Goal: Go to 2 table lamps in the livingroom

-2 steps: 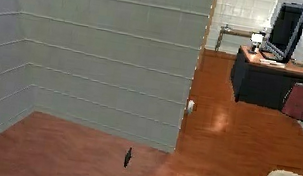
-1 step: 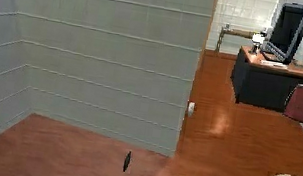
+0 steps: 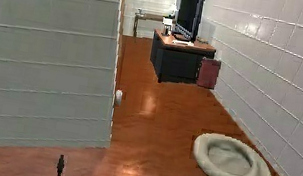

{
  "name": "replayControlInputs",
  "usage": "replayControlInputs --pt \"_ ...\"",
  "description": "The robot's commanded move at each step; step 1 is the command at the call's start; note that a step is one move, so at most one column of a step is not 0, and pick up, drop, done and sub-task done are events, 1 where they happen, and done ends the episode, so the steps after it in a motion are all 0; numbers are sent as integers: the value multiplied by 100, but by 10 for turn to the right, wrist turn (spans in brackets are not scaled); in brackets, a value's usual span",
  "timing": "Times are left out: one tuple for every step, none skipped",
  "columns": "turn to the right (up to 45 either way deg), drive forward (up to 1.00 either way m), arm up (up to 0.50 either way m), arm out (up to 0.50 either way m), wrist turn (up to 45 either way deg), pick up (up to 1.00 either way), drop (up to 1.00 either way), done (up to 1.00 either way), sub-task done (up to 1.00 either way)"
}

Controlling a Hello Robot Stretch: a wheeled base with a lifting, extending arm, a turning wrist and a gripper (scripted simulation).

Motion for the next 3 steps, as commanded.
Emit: replayControlInputs --pt "0 100 0 0 0 0 0 0 0" --pt "60 0 0 0 0 0 0 0 0" --pt "0 50 0 0 0 0 0 0 0"
